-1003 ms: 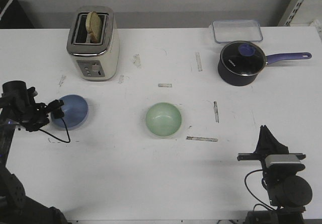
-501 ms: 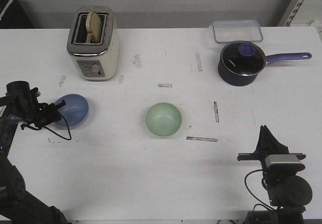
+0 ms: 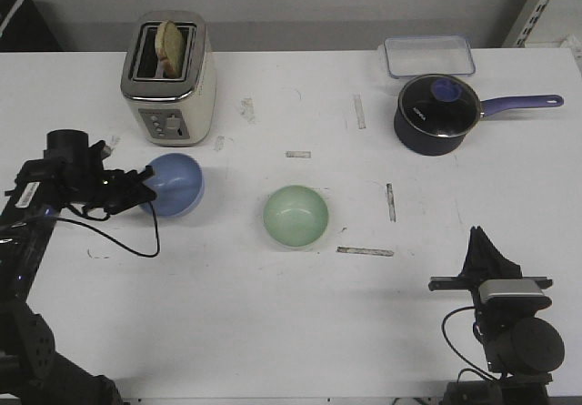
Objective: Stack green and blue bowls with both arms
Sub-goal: 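Carry the blue bowl with the left gripper and lower it onto the green bowl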
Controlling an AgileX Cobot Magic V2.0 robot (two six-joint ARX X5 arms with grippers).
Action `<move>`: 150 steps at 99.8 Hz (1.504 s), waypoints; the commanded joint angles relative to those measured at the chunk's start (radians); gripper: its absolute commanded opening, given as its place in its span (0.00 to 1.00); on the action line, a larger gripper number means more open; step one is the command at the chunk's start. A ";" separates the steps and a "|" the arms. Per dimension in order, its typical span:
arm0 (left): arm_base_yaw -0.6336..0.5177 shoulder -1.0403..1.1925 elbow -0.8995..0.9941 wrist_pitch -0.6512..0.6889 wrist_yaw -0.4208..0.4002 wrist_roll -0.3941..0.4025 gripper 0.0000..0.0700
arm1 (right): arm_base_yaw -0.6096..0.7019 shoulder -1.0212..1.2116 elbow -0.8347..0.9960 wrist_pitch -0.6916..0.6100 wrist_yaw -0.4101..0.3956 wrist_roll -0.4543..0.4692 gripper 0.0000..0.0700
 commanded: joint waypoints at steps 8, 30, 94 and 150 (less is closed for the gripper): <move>-0.143 0.009 0.097 0.016 0.012 -0.064 0.00 | 0.001 -0.002 0.004 0.010 0.000 -0.002 0.02; -0.366 0.011 0.135 0.122 0.005 -0.204 0.00 | 0.001 -0.002 0.004 0.010 0.000 -0.002 0.02; -0.673 0.130 0.159 0.194 -0.237 -0.335 0.00 | 0.001 -0.002 0.004 0.010 0.000 -0.002 0.02; -0.685 0.129 0.159 0.192 -0.239 -0.330 0.44 | 0.001 -0.002 0.004 0.010 0.000 -0.002 0.02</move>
